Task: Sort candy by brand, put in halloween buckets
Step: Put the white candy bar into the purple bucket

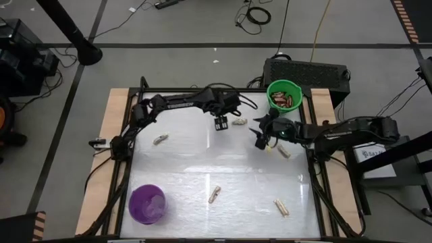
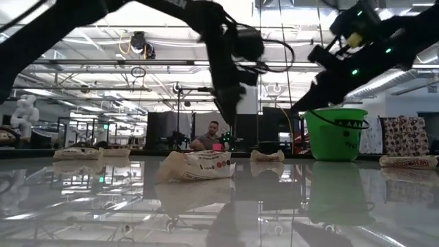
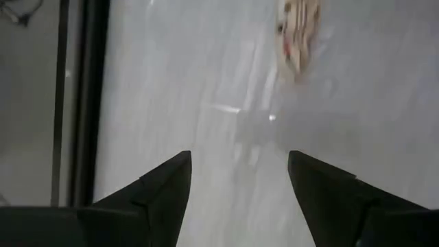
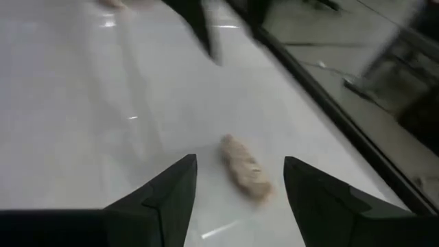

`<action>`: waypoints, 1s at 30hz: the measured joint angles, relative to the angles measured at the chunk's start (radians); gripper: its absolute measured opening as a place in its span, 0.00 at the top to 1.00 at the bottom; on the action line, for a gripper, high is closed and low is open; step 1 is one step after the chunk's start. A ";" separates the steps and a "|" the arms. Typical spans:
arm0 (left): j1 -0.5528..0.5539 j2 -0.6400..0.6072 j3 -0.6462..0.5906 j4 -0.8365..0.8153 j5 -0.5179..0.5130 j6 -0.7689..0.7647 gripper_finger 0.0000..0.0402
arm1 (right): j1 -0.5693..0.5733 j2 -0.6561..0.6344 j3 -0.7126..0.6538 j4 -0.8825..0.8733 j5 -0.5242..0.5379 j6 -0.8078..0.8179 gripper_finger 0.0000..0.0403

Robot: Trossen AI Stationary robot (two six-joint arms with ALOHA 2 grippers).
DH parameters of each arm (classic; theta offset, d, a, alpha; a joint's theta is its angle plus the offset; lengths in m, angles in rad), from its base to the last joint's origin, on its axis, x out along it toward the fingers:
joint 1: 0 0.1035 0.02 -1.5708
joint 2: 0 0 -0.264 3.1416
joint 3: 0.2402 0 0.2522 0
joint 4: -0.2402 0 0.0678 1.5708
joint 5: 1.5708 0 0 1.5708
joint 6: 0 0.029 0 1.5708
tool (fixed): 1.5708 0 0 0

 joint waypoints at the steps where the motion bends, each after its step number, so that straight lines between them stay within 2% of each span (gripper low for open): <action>1: 0.007 -0.023 -0.004 -0.036 0.000 -0.014 0.38 | -0.026 0.022 0.000 0.024 0.002 0.013 0.48; 5: 0.038 -0.128 -0.048 -0.147 -0.004 -0.085 0.38 | -0.133 0.119 0.017 0.112 -0.036 0.063 0.48; 9: 0.058 -0.282 -0.183 -0.106 -0.004 -0.155 0.38 | -0.217 0.245 0.076 0.110 -0.112 0.114 0.48; 13: 0.054 -0.444 -0.404 0.094 0.015 -0.180 0.38 | -0.259 0.389 0.140 0.079 -0.129 0.113 0.48; 17: 0.041 -0.578 -0.631 0.329 0.123 -0.173 0.38 | -0.285 0.488 0.209 0.047 -0.130 0.146 0.48; 21: 0.045 -0.655 -0.819 0.509 0.186 -0.191 0.38 | -0.289 0.554 0.255 0.003 -0.131 0.173 0.48; 26: 0.039 -0.683 -0.951 0.636 0.279 -0.206 0.38 | -0.289 0.587 0.279 -0.066 -0.176 0.177 0.52; 30: 0.034 -0.683 -1.016 0.726 0.292 -0.210 0.38 | -0.290 0.577 0.279 -0.109 -0.244 0.196 0.66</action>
